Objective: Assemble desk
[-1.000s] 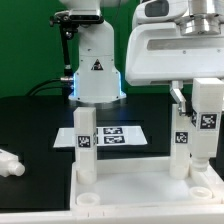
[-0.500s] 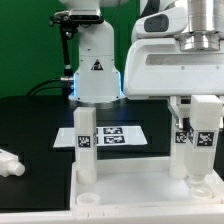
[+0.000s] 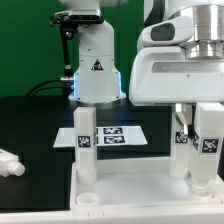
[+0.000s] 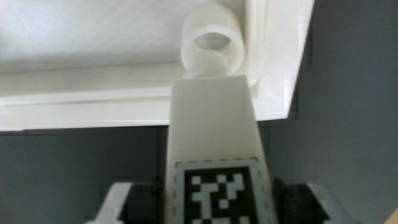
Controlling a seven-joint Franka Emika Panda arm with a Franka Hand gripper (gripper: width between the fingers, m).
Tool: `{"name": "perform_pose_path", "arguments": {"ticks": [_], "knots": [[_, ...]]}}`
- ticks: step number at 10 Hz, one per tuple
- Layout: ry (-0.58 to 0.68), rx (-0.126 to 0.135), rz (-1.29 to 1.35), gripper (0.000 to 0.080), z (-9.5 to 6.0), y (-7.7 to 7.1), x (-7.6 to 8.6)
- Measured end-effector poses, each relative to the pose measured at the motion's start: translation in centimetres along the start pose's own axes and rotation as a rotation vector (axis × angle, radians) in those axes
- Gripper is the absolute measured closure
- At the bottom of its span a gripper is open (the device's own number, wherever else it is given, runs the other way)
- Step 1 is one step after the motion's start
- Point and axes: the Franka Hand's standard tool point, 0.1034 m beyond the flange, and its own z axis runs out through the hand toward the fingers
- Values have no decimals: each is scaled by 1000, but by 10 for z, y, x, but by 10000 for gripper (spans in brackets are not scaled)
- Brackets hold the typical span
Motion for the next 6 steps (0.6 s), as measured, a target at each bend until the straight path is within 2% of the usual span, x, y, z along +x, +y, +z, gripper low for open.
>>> {"name": "perform_pose_path", "arguments": {"ticks": [6], "knots": [[-17, -4, -12, 515, 9, -4, -10]]}}
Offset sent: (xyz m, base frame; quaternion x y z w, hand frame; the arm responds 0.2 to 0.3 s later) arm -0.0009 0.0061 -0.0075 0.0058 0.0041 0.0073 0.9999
